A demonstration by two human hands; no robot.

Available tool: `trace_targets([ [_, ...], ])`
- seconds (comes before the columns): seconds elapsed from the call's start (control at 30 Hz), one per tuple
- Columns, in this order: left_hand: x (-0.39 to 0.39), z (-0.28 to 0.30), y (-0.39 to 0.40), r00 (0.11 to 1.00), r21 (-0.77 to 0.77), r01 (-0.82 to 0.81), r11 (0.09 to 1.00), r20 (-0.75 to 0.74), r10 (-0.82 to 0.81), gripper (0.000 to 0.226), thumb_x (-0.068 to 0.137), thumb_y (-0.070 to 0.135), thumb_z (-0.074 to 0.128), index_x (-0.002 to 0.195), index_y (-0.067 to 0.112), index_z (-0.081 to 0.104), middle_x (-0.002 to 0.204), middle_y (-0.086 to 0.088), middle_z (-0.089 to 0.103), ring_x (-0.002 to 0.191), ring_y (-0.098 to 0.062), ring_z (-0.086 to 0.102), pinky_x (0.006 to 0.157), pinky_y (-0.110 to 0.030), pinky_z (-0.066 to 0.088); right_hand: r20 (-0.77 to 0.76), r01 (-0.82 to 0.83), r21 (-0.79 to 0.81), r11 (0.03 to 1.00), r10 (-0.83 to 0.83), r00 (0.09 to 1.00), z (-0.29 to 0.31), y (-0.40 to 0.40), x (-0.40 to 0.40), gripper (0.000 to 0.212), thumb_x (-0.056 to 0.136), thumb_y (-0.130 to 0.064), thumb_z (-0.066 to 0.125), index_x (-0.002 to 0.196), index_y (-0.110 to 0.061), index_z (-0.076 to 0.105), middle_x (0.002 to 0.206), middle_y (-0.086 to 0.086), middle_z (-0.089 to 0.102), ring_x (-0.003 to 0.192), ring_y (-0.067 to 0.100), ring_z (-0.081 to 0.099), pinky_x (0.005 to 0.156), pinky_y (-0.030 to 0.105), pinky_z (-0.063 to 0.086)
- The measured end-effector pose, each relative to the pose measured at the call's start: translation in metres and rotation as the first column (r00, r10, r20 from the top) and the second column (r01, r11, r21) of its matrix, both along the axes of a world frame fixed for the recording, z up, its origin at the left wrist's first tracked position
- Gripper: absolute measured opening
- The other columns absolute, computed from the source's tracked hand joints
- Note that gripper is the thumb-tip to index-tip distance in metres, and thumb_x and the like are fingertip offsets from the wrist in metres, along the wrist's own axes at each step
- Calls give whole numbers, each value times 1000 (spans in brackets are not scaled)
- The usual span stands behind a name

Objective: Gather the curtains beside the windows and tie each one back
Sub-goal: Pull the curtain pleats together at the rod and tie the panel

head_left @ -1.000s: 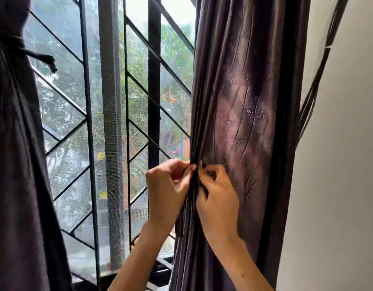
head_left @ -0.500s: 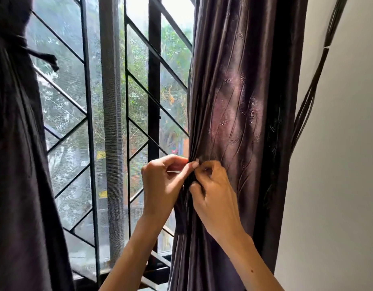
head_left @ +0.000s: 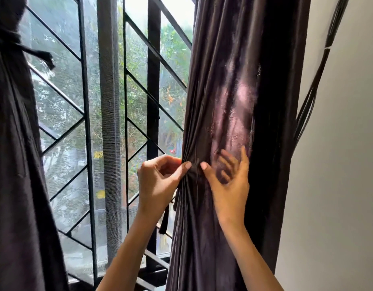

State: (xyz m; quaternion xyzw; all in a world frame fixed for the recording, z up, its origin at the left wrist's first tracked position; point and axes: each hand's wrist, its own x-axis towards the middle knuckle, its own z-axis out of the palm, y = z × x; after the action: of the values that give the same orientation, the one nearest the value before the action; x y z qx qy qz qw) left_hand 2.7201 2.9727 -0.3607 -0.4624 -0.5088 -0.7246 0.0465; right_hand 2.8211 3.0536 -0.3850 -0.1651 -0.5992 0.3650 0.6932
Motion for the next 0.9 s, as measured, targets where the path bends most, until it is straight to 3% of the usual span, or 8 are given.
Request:
trace_targets([
  [0.13,-3,0,-1,997,-9,49,999,52,-48,10,71,13,81,70,13,71,65,0,70,60,-12,64,67,-31,54,188,204,48,978,-210,960,1,8,-1,97,77,-57,57,153,-22,7,160,0,4,147,10,1,117,26,6],
  [0.23,-6,1,-1,982,-16,141,990,131,-138,10,72,10,79,70,9,70,65,-3,70,63,-13,63,70,-34,54,228,-41,-103,994,63,972,5,12,-2,98,75,-57,58,152,-29,5,157,-2,20,143,8,21,112,20,20],
  [0.3,-7,1,-1,969,-9,181,983,171,-177,10,72,8,78,69,8,69,62,0,69,61,-12,63,67,-30,54,115,-156,-188,970,179,977,6,15,-3,89,73,-51,66,148,-28,25,139,4,49,124,6,50,101,19,38],
  [0.4,-8,0,1,983,-19,121,993,138,-117,11,72,10,80,69,8,69,63,-2,69,61,-12,63,67,-31,54,-73,-227,-190,955,216,974,10,17,-3,40,80,-16,73,117,-21,59,97,3,69,83,-6,65,74,8,47],
  [0.53,-7,-2,3,994,1,-107,994,-34,107,14,71,16,82,66,14,68,59,4,67,53,-2,60,61,-24,52,-91,96,-37,995,-99,991,8,6,1,29,73,-15,80,98,-21,67,84,-5,68,73,1,62,66,9,47],
  [0.63,-1,-4,2,910,72,-327,942,-243,335,16,74,16,79,66,19,65,55,13,59,51,-3,58,54,-9,41,-34,372,251,893,-376,926,2,-8,1,23,75,-9,79,96,-12,70,88,-4,66,75,3,61,67,15,51],
  [0.77,2,-9,2,878,113,-342,933,-314,360,16,77,15,76,68,18,64,60,8,63,53,-2,59,56,-19,46,24,367,417,832,-414,910,-12,-16,-5,35,78,5,67,109,-11,71,96,0,61,84,18,64,67,41,56],
  [0.9,7,-11,-1,909,129,-263,956,-300,290,13,77,13,77,68,16,68,62,7,65,60,-2,62,54,-12,46,170,279,465,840,-395,903,-19,-22,-7,47,77,-4,59,120,-19,66,97,-2,57,83,15,61,70,32,53],
])
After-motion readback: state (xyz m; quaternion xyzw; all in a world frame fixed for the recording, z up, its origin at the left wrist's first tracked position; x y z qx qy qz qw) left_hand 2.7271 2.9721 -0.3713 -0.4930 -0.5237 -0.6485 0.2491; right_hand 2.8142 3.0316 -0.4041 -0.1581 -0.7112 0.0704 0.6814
